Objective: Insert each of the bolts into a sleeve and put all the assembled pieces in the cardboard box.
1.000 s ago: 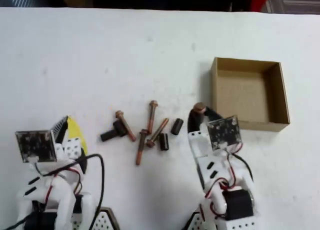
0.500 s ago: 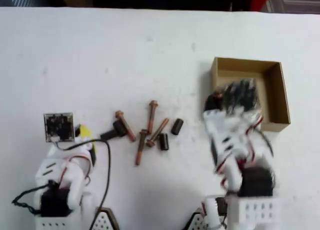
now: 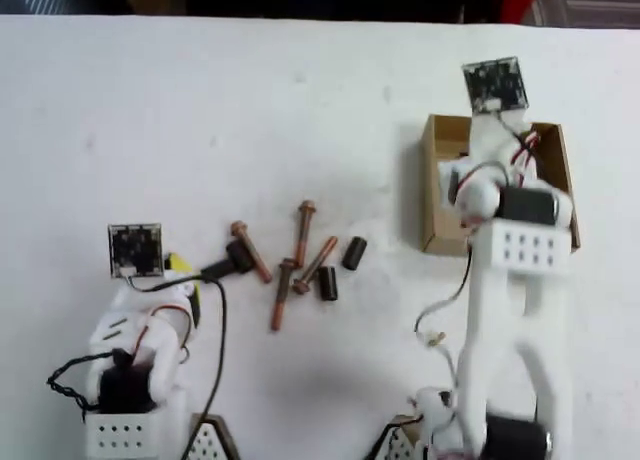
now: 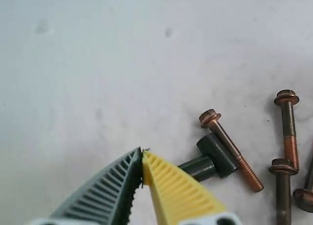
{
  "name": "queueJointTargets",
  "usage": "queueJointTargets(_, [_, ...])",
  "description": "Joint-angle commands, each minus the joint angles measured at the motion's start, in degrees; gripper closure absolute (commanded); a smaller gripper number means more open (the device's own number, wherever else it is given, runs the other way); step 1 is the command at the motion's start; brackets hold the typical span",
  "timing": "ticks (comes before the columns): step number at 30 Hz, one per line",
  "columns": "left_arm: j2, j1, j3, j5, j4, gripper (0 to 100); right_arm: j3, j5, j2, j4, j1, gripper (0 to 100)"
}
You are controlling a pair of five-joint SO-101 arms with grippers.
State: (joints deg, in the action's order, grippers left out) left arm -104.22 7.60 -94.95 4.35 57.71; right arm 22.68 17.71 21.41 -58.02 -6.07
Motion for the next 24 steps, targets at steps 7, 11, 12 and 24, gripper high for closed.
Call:
queueJointTargets(7, [-0.48, 0.48, -2.02, -11.25, -1.76, 98, -18.29, 0.88, -26.07, 6.11, -4.09, 98.1])
queueJointTargets(11, [-0.48, 0.22, -2.02, -13.45, -1.76, 98, -25.49, 0.88, -34.07, 6.02, -4.0, 98.1])
queueJointTargets(12, [-0.48, 0.13, -2.02, -13.45, -1.76, 98, -27.08, 0.88, -35.82, 6.02, -3.91, 98.1])
queueJointTargets(24, [-0.48, 0.13, -2.02, -13.45, -1.76, 98, -39.82, 0.88, -49.1, 0.22, 0.92, 98.1])
